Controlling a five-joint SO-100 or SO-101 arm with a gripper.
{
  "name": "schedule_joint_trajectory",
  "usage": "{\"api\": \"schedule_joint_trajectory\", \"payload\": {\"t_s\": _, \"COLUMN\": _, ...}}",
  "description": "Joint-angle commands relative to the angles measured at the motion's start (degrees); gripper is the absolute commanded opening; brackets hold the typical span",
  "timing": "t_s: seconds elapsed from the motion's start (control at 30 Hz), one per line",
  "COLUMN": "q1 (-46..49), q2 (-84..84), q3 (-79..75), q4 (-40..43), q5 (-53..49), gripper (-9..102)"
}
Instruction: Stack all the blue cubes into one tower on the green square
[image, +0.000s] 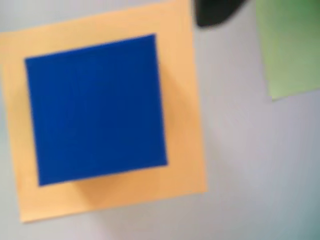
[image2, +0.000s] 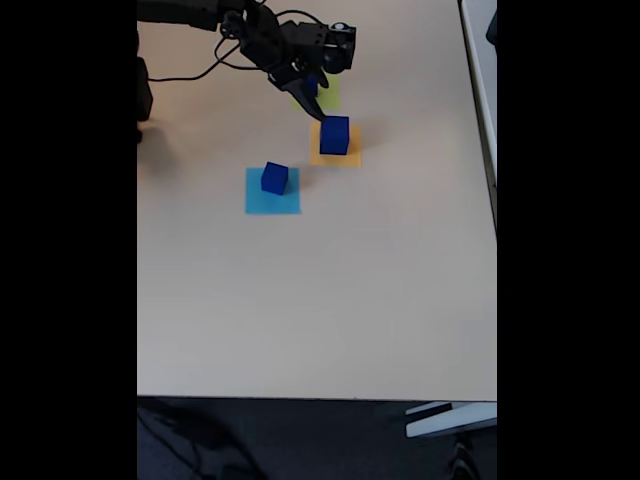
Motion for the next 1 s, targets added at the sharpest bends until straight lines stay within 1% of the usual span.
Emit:
{"api": "schedule_joint_trajectory", "payload": {"t_s": 0.0, "q1": -4.22, "q2": -2.64, "q3": -7.91, "q4": 2.90, "q5": 4.75, "gripper": 31}}
{"api": "schedule_joint_trajectory", "payload": {"t_s": 0.1, "q1": -7.56, "q2": -6.33, "q3": -11.34, "q4": 4.48, "q5": 8.35, "gripper": 31}}
{"api": "schedule_joint_trajectory", "payload": {"t_s": 0.3, "q1": -11.78, "q2": -9.49, "q3": -12.04, "q4": 4.04, "q5": 12.13, "gripper": 29}}
{"api": "schedule_joint_trajectory", "payload": {"t_s": 0.67, "q1": -16.96, "q2": -14.15, "q3": -11.60, "q4": 0.26, "q5": 14.85, "gripper": 27}}
{"api": "schedule_joint_trajectory", "payload": {"t_s": 0.97, "q1": -18.11, "q2": -15.82, "q3": -10.37, "q4": -1.93, "q5": 15.64, "gripper": 26}}
